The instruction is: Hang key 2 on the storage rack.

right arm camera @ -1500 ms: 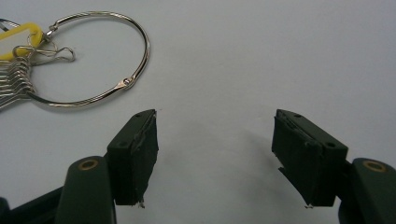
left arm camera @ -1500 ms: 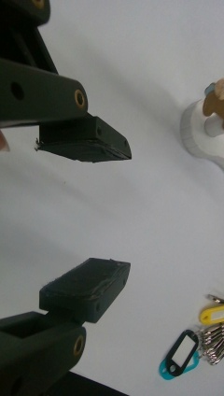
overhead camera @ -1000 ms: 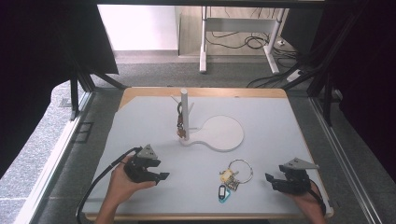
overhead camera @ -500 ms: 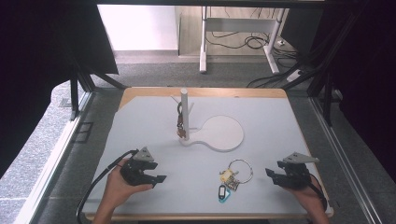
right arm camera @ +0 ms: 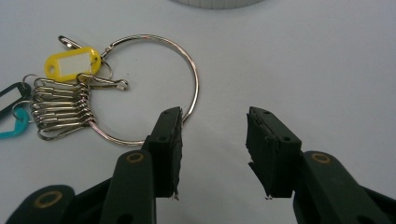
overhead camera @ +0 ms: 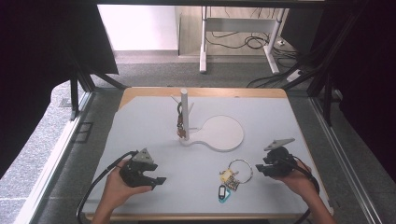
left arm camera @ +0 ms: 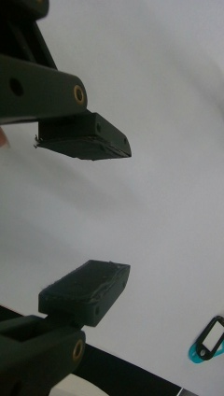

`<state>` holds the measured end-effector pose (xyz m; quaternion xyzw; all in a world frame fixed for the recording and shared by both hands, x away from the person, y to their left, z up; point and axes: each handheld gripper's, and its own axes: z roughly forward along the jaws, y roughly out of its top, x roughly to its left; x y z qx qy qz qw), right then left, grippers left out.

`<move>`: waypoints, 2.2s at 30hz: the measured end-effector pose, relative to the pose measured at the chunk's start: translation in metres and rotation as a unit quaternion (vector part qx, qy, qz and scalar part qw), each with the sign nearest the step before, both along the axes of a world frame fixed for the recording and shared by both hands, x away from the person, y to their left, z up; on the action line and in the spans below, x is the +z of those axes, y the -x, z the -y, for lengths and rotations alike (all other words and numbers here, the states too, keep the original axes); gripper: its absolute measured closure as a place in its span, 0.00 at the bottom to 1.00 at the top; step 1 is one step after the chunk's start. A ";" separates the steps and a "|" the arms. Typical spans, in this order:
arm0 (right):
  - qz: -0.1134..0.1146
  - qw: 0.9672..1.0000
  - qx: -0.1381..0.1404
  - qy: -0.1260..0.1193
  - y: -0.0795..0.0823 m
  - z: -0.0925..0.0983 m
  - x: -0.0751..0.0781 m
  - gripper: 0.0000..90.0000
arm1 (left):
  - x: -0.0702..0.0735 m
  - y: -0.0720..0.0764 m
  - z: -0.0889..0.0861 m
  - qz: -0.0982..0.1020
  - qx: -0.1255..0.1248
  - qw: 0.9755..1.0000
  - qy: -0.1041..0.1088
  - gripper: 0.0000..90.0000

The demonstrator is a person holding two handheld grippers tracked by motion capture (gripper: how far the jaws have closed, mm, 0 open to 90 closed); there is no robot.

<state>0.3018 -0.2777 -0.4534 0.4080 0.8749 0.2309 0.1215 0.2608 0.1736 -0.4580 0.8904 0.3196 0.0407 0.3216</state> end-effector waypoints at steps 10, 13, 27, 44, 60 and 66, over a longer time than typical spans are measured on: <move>-0.041 0.997 0.026 0.061 -0.021 -0.029 -0.001 0.64 | -0.001 0.002 0.001 -0.005 -0.001 1.000 0.002 0.42; -0.046 0.996 0.035 0.071 -0.026 -0.034 -0.005 0.65 | -0.002 0.002 0.003 -0.008 -0.004 1.000 -0.001 0.41; -0.077 0.989 0.062 0.109 -0.047 -0.053 -0.022 0.74 | -0.003 0.001 0.002 -0.011 -0.006 1.000 -0.003 0.41; -0.101 0.986 0.046 0.122 -0.056 -0.061 -0.025 0.87 | -0.002 0.000 -0.008 -0.011 0.010 1.000 0.011 0.41; -0.140 0.985 0.024 0.100 -0.065 -0.060 -0.026 0.95 | -0.003 0.000 -0.007 -0.013 0.007 1.000 0.008 0.41; -0.144 0.986 0.022 0.084 -0.064 -0.054 -0.025 0.96 | -0.003 0.000 -0.009 -0.013 0.010 1.000 0.009 0.41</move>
